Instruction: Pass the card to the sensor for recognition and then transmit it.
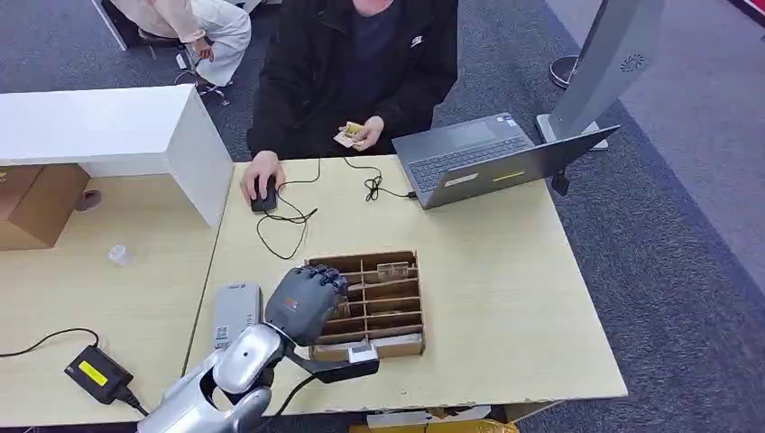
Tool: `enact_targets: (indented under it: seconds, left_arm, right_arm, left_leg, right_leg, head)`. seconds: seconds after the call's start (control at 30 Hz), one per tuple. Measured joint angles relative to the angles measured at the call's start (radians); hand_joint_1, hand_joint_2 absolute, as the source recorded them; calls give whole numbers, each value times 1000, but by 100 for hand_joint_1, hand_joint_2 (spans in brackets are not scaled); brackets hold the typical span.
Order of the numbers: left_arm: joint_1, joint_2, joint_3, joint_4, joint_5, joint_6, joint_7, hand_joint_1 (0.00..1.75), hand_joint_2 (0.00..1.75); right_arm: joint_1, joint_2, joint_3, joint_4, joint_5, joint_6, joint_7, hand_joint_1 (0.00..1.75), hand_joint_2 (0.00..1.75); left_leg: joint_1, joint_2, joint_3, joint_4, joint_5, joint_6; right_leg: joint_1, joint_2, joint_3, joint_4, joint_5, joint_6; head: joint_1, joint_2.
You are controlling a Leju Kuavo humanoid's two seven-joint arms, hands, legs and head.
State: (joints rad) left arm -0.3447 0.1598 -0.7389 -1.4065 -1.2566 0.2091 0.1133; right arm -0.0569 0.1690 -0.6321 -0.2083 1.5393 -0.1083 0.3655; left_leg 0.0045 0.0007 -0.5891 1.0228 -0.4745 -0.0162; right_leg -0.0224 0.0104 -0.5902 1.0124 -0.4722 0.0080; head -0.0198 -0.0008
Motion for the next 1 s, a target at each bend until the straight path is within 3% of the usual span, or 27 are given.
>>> enact_targets:
  seconds: [0.57, 1.0]
  left_arm:
    - [8, 3, 7, -1, 8, 58, 9, 175, 175]
    - [85, 6, 127, -93, -116, 386, 11, 175, 175]
  right_arm:
    - [0, 0, 0, 0, 6, -3, 0, 0, 0]
    - [0, 0, -2, 0, 8, -11, -1, 0, 0]
  left_leg:
    - [0, 0, 0, 0, 0, 0]
    - [0, 0, 0, 0, 0, 0]
  right_leg:
    - [0, 0, 0, 0, 0, 0]
    - [0, 0, 0, 0, 0, 0]
  head:
    - [0, 0]
    - [0, 0]
